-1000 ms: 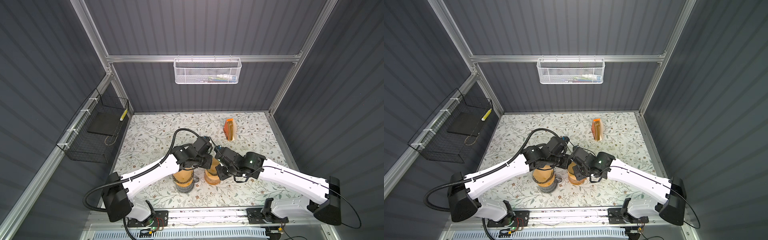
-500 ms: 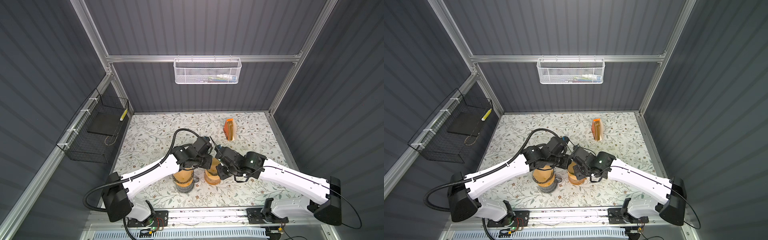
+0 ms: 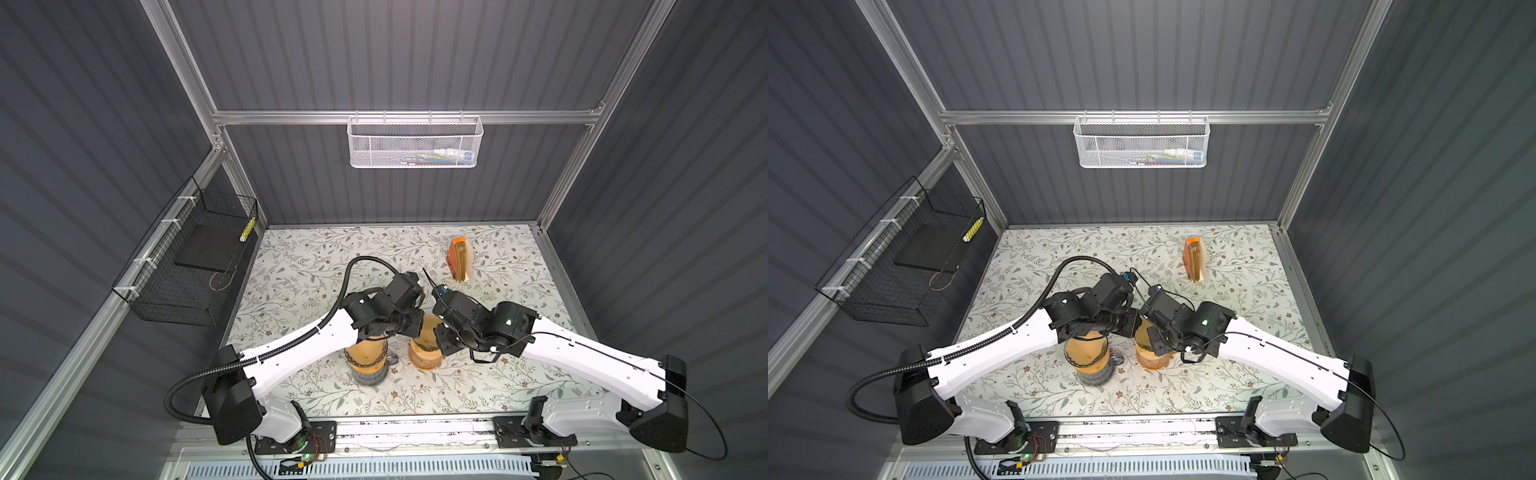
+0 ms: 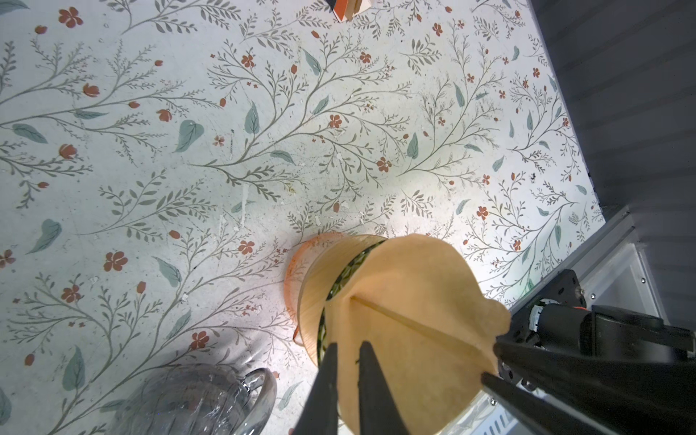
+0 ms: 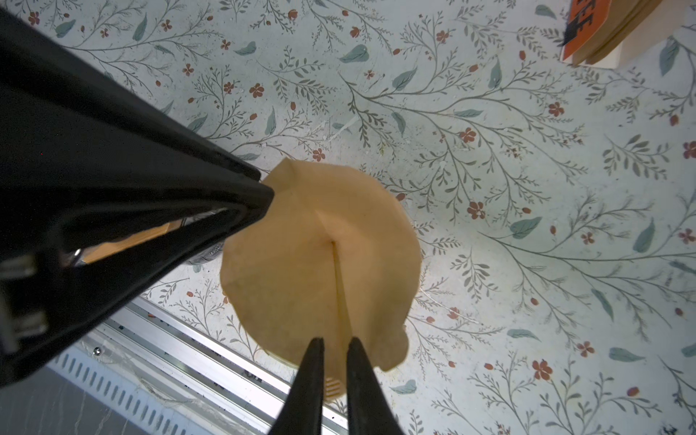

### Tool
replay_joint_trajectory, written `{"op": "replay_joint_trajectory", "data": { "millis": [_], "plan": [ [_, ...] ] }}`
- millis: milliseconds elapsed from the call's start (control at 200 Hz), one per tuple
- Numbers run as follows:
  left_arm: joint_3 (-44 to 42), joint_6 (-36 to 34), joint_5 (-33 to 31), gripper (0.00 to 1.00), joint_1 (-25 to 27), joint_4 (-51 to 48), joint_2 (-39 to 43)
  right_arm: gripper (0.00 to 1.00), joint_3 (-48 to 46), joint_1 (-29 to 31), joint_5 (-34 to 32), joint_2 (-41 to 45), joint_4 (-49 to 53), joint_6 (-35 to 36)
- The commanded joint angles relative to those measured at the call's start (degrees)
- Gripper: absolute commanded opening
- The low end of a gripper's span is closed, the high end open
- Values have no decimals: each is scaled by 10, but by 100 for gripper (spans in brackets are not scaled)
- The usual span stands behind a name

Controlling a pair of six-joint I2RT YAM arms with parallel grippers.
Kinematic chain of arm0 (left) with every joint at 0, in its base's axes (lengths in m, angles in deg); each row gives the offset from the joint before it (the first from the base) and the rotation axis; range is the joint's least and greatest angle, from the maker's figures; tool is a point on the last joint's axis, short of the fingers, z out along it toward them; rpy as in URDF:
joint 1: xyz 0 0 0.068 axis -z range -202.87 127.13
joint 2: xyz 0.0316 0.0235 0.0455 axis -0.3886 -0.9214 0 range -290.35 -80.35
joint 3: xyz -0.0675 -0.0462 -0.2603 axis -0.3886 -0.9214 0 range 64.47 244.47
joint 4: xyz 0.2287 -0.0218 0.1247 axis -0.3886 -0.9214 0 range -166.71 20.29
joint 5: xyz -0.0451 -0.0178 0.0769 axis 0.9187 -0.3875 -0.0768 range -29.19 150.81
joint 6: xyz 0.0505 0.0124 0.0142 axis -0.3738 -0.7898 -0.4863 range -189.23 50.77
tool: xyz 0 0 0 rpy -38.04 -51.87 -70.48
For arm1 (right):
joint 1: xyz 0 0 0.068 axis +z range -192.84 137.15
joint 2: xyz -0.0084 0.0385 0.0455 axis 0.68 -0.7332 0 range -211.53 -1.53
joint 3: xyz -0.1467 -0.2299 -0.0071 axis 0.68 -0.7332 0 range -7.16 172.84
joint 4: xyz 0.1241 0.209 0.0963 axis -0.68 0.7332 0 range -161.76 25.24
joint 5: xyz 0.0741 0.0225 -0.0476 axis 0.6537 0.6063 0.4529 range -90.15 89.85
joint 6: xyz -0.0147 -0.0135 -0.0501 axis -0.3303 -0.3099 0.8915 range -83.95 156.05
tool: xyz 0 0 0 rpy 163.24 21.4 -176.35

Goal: Place the coffee filter in the dripper

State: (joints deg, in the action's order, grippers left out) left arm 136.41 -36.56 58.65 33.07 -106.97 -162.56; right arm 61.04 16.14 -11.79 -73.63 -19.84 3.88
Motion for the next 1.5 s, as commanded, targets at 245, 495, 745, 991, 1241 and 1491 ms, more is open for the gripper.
{"op": "replay_joint_trajectory", "data": {
  "millis": [245,495,745,991,1241,1491],
  "plan": [
    [23,-1,-100,23,-2,30,47,23,6,-61,-19,67,-23,21],
    [-4,-2,-85,90,-100,95,69,51,-15,-169,5,124,-67,71],
    [18,-82,-161,99,-167,82,94,99,-50,-291,33,151,-110,120],
    [-98,-162,-258,100,-317,148,187,99,-152,-451,34,187,-214,151],
    [-217,-187,-274,100,-413,257,228,99,-221,-580,65,167,-322,140],
    [-326,-215,-275,100,-446,425,176,99,-264,-596,35,125,-407,145]
  ]
}}
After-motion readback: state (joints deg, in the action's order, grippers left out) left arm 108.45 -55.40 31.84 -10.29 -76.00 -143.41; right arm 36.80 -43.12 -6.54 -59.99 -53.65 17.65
